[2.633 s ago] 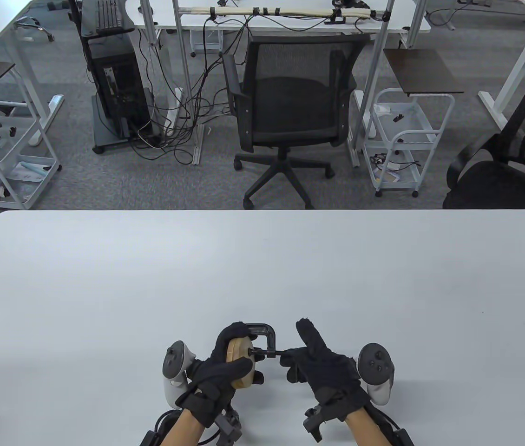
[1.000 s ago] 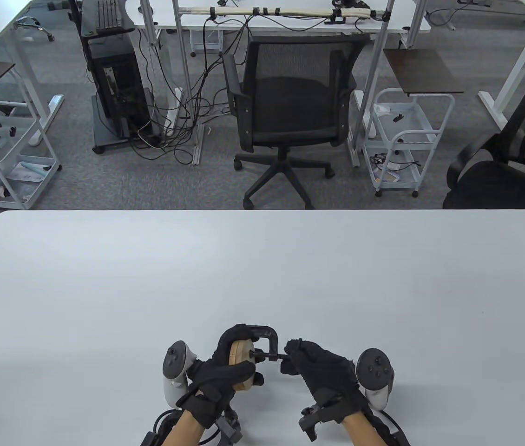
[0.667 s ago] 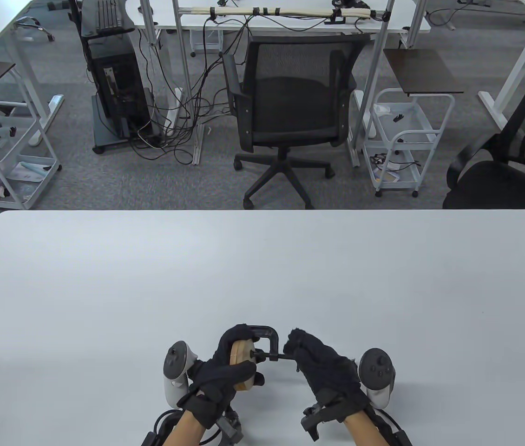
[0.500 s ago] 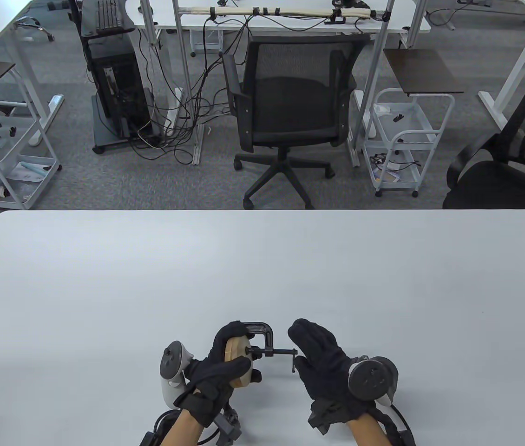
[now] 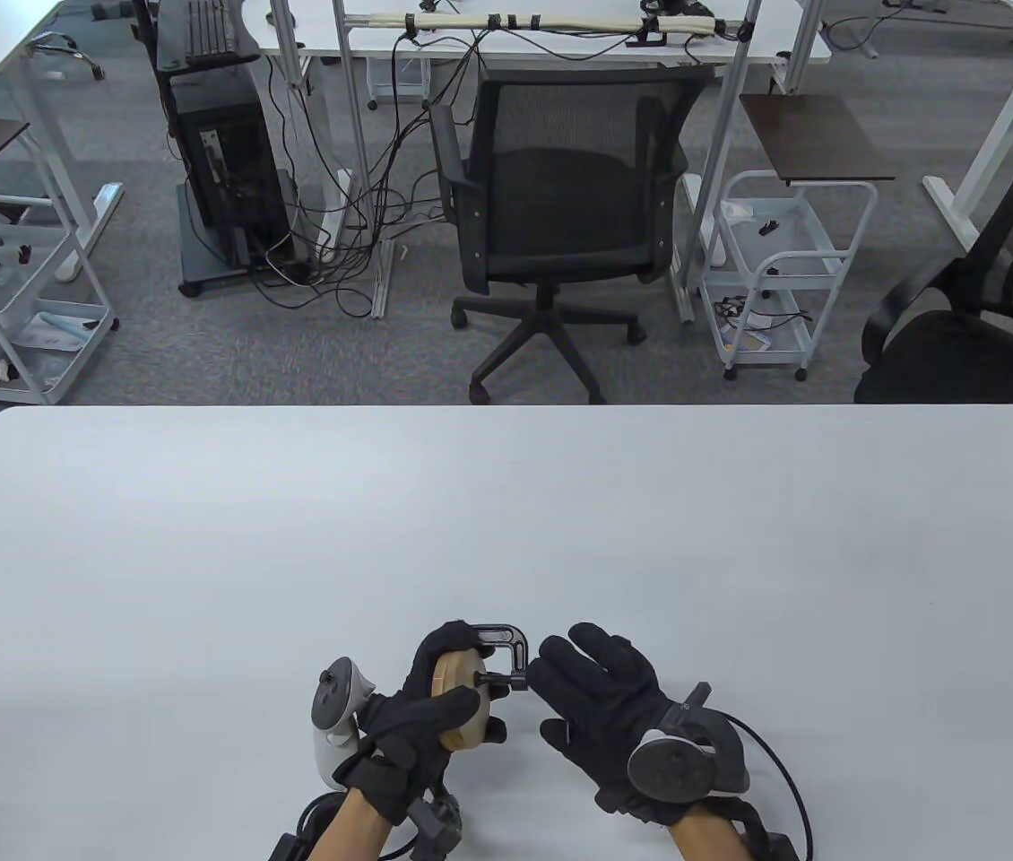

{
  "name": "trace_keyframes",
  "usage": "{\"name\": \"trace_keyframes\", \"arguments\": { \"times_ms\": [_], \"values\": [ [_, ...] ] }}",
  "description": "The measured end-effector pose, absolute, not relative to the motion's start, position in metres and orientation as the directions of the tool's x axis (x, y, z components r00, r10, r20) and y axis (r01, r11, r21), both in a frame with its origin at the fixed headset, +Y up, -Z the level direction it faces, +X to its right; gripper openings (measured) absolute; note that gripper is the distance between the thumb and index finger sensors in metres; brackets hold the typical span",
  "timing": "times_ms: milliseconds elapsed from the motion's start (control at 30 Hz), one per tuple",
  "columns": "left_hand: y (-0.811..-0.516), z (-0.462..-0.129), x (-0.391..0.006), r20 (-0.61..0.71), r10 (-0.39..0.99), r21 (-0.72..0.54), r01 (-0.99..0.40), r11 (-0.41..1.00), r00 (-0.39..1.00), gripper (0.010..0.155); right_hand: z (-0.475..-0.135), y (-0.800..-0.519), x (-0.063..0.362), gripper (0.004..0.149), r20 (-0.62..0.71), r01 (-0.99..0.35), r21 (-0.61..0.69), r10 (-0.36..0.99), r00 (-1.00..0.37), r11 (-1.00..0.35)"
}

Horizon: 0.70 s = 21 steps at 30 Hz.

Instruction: Screw the clamp shut

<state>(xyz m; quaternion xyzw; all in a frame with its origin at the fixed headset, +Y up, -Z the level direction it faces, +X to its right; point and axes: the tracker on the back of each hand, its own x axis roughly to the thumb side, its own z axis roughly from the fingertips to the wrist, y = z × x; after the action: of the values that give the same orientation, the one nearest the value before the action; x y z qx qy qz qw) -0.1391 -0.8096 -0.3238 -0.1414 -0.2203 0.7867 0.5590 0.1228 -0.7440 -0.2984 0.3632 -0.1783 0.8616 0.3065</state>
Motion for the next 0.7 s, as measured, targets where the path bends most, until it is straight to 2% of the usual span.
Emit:
{"name": "trace_keyframes", "arguments": {
  "times_ms": [100, 367, 500, 567, 700],
  "values": [
    [-0.809, -0.323, -0.137, 0.035, 0.950, -0.508, -0.824, -0.249, -0.309, 0.091, -0.305, -0.749, 0.128, 0.058, 0.661, -0.801, 0.064, 0.627, -0.413, -0.595],
    [-0.808, -0.323, -0.132, 0.057, 0.964, -0.544, -0.817, -0.189, -0.261, 0.091, -0.312, -0.757, 0.134, 0.064, 0.473, -0.924, 0.128, 0.841, -0.262, -0.360],
    [-0.805, -0.321, -0.129, 0.079, 0.969, -0.567, -0.810, -0.151, -0.236, 0.090, -0.317, -0.769, 0.138, 0.065, 0.289, -0.966, 0.197, 0.952, -0.104, -0.165],
    [-0.804, -0.321, -0.128, 0.086, 0.968, -0.564, -0.813, -0.147, -0.234, 0.091, -0.318, -0.772, 0.139, 0.066, 0.242, -0.970, 0.223, 0.970, -0.037, -0.093],
    [-0.804, -0.321, -0.131, 0.083, 0.965, -0.544, -0.823, -0.164, -0.248, 0.090, -0.317, -0.768, 0.140, 0.070, 0.294, -0.968, 0.199, 0.952, -0.087, -0.150]
  ]
}}
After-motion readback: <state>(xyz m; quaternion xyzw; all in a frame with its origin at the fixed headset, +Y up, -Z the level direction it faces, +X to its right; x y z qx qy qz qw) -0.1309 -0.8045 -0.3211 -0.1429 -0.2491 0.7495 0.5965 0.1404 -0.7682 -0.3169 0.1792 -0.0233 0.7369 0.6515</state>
